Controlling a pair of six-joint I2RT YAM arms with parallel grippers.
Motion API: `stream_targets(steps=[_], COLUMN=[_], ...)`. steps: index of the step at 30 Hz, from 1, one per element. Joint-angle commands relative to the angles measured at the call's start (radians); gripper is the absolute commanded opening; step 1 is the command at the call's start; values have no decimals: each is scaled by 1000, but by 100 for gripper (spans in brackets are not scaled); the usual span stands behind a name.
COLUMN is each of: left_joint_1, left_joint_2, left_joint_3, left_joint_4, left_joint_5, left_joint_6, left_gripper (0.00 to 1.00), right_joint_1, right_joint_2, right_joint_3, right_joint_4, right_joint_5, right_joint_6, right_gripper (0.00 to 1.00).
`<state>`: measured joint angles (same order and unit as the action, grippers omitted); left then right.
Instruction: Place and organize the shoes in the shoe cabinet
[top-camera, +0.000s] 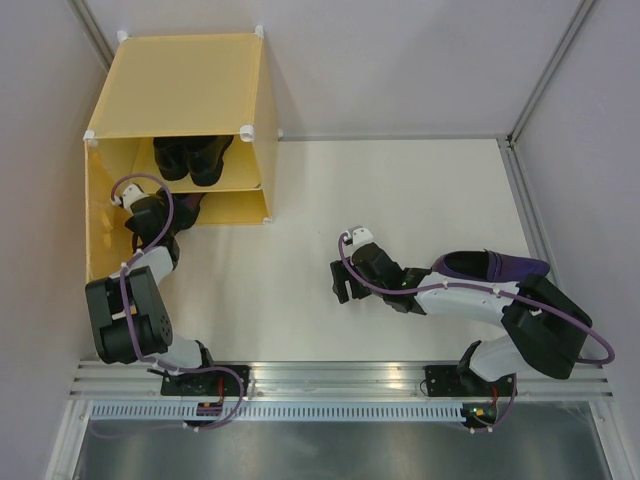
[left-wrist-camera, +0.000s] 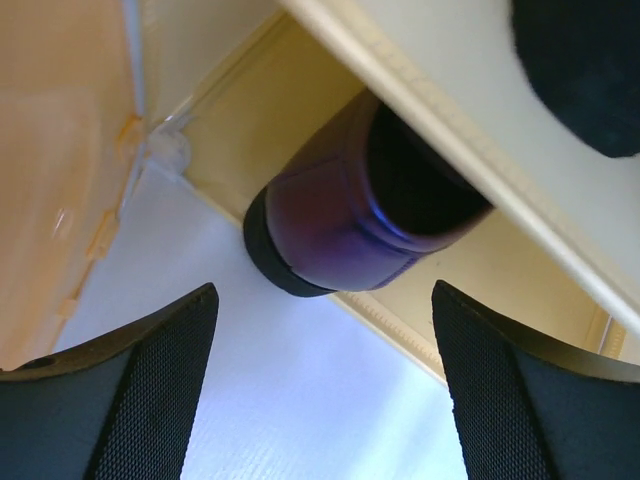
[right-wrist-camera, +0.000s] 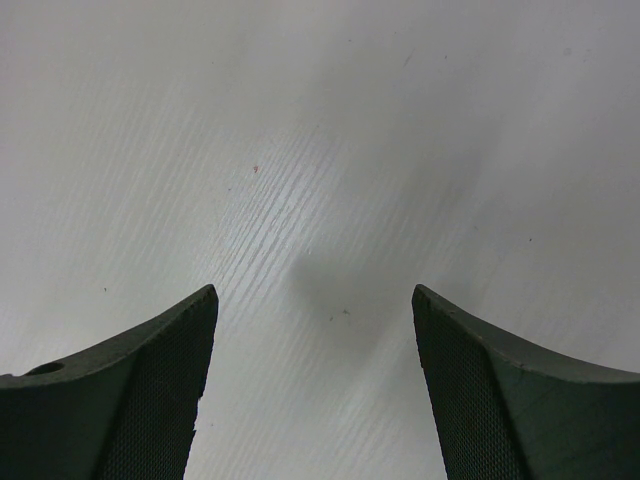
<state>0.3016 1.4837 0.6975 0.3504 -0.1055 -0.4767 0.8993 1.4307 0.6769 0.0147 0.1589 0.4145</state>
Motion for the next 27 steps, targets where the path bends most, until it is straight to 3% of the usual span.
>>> stream_targets(steps=[1, 8, 13, 27], left_joint_1=[30, 37, 37, 40], left_joint_2=[-26, -13, 19, 96], left_joint_3=[-15, -3, 17, 94], left_joint_4=[38, -16, -47, -109], left_joint_5=[-46, -128, -161, -270], left_joint_6=[-76, -160, -217, -352], left_gripper=[88, 70, 64, 62], right_joint_1=[-3, -3, -3, -3], right_joint_2=[-7, -7, -6, -1], right_joint_3=[30, 30, 29, 30], right_joint_4=[28, 28, 30, 30], right_joint_5=[8, 10, 8, 4], right_joint_6=[-6, -6, -6, -11], right_gripper=[83, 82, 82, 82])
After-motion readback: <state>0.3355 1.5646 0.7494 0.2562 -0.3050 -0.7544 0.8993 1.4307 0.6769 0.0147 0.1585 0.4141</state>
